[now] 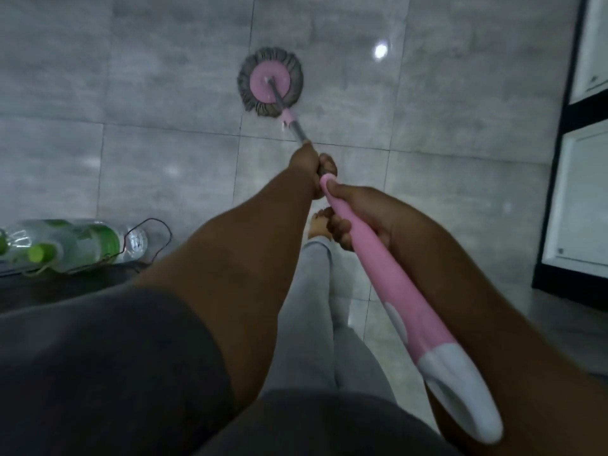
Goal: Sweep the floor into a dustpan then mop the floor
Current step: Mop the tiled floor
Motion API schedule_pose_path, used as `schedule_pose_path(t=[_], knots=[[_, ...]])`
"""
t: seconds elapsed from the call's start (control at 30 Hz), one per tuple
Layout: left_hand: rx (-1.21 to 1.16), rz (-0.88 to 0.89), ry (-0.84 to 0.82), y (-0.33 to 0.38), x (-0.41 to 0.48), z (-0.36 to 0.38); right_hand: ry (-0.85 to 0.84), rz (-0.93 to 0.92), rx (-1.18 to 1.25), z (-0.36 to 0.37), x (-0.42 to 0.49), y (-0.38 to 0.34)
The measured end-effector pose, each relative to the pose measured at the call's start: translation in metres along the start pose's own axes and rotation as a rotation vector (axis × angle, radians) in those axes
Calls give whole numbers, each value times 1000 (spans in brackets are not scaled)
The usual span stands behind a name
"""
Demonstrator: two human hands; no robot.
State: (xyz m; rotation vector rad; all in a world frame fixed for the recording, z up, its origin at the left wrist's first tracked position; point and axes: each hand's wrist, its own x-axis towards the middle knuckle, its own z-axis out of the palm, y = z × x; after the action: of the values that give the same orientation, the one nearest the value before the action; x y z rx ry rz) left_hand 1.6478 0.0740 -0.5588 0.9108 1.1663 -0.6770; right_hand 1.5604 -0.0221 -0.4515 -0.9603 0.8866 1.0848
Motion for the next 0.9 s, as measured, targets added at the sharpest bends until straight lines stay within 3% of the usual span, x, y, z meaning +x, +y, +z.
schedule_pose_path(t=[0.27,0.43,0.7,0.9], knots=[[59,-149,-14,-169,-100,-86,201,40,-18,11,-117,182],[169,-301,-27,-246,-149,-99,126,87,4,-30,-158,255],[152,-307,-46,-245,-117,-92,31,128,98,-57,-113,258],[62,-211,-102,-186,-49,-66,-9,35,156,-52,-55,197]])
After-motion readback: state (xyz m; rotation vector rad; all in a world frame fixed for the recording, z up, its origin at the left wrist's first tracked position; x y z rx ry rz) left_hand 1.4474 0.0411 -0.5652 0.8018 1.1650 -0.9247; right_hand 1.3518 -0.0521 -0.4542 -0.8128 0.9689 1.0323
